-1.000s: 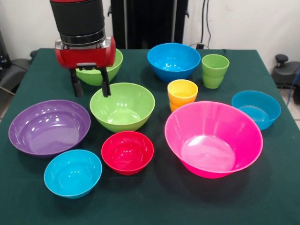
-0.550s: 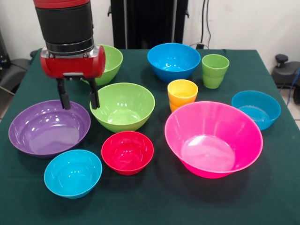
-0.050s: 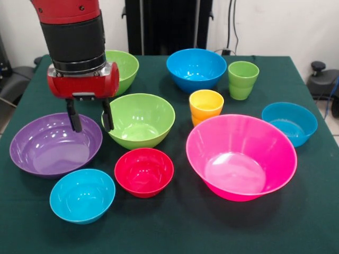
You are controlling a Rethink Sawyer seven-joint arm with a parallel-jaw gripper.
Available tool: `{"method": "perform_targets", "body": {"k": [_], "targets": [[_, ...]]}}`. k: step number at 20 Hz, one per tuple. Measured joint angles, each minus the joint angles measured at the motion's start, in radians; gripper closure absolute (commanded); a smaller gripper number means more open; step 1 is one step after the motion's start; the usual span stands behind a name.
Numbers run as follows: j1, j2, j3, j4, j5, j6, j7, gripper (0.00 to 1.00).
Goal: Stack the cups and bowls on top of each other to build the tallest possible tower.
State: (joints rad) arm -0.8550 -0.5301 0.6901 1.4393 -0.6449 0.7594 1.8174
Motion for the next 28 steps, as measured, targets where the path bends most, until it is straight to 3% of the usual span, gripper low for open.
{"method": "perform_targets", "body": {"k": [28], "targets": [[-0.001, 0.084, -0.023, -0.001, -0.121, -0.124, 0.0, 0.0]]}}
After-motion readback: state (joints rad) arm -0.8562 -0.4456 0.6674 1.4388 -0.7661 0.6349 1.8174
